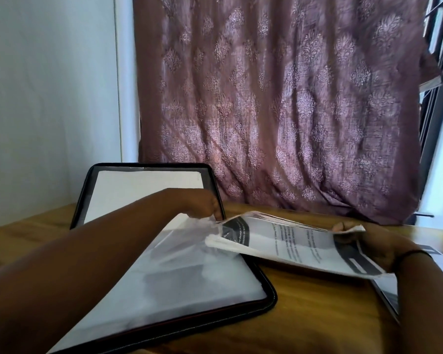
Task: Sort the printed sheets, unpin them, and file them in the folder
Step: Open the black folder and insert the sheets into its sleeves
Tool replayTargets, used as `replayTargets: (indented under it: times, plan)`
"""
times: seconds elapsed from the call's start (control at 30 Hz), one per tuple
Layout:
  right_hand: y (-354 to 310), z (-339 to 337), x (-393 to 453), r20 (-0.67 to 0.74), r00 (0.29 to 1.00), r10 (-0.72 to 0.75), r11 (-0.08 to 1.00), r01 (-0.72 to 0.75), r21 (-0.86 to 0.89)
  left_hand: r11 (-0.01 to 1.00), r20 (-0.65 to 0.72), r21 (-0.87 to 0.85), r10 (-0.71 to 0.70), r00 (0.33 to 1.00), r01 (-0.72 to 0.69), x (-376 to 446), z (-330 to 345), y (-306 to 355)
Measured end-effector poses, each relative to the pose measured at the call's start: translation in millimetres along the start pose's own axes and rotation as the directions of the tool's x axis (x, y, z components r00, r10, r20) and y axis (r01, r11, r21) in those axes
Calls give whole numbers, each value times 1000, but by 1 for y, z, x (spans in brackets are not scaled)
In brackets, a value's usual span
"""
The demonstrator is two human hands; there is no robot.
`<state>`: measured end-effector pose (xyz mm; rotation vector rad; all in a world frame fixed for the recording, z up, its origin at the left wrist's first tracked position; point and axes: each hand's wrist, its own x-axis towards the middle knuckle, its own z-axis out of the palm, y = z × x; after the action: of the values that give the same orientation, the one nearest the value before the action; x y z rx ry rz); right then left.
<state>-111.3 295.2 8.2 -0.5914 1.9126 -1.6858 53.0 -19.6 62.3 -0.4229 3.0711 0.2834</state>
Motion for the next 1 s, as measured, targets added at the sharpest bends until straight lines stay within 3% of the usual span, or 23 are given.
replayTargets:
  times: [0.17, 0.33, 0.57, 0.67, 0.73, 0.83, 0.93, 1.0]
  plan:
    - [-13, 3, -2, -25, 999, 40, 999, -40, -33, 999, 55, 41, 28, 998, -30, -1, 2, 12]
    - [-17, 6, 15, -64, 992, -113, 992, 110, -55, 997, -28, 40, 74, 997, -73, 0, 0, 15]
    - [-19, 29, 31, 27, 999, -46, 971, 38, 236, 978, -161, -124, 150, 976, -171, -14, -5, 9]
    - [-17, 28, 39, 23, 998, -56, 969, 49, 243, 974, -164, -122, 172, 971, -193, -35, -4, -1]
    - [-15, 26, 42, 5, 998, -68, 975, 65, 212, 984, -109, -111, 125, 986, -137, -58, -3, -3]
    - [-11, 23, 45, -111, 990, -90, 996, 91, 5, 996, -108, 49, 75, 991, -70, -85, 10, -5]
    - [-4, 20, 46, -136, 983, -123, 992, 123, -5, 952, -220, 297, 141, 965, -72, -97, 28, -6]
    - [-2, 23, 42, -96, 988, -124, 992, 125, 5, 942, -325, 329, 179, 929, -67, -101, 36, -7]
